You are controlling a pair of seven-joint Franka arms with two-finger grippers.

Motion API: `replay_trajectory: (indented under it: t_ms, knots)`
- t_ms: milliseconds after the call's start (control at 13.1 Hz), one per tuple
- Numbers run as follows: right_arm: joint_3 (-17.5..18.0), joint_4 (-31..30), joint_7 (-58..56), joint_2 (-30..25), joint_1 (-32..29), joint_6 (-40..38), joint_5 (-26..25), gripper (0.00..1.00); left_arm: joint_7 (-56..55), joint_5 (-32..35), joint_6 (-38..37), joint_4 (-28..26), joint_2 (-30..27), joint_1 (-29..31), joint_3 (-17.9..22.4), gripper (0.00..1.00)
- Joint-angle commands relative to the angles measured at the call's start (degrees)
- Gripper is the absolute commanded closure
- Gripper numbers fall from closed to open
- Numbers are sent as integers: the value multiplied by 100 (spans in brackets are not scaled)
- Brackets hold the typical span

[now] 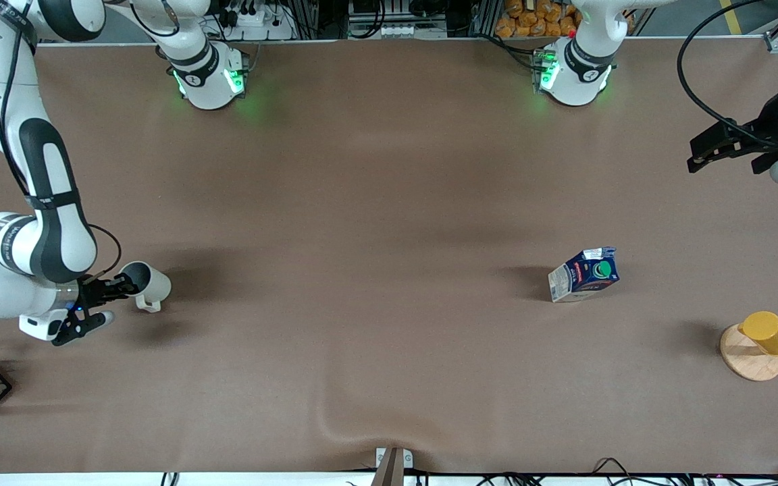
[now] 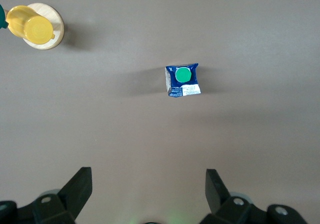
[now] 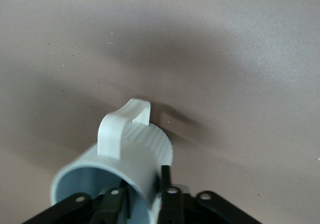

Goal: Place milk next to cup
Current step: 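Carry the white mug toward the table centre with the right gripper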

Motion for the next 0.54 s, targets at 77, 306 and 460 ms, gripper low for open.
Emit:
replay_trajectory:
  t_ms: [77, 306, 460]
  knots:
    - [116, 97, -331, -91, -10, -302, 145, 100, -15, 37, 26, 47, 0, 1, -12, 0]
    - [545, 124, -605, -346, -54, -435, 154, 100, -68, 37, 26, 47, 0, -25, -30, 0]
    - [853, 219, -640, -434, -36, -444, 188, 100, -51, 37, 26, 56, 0, -8, -30, 0]
